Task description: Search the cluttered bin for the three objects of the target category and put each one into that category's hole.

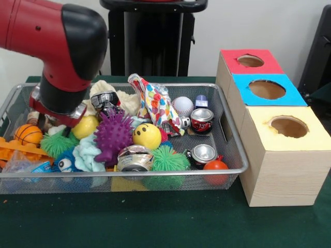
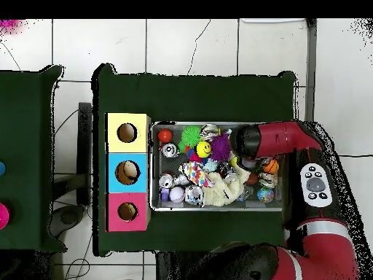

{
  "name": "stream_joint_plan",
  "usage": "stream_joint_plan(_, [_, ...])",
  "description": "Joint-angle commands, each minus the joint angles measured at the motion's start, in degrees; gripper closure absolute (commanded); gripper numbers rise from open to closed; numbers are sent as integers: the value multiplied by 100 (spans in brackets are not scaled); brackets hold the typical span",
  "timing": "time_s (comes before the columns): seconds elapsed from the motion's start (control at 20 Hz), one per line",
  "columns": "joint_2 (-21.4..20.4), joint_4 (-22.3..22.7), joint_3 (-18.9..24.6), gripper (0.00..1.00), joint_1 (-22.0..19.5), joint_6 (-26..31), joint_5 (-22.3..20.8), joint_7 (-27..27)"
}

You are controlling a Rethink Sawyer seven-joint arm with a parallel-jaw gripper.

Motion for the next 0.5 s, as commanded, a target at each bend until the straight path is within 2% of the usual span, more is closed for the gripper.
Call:
stream_joint_plan(0.05, [357, 580, -625, 0, -63, -1117, 128, 1962])
stream_joint_plan(0.3, [421, 706, -947, 0, 183, -1649, 135, 2263])
stream_joint_plan(0.5, [558, 635, -1121, 0, 310, -1884, 208, 2317])
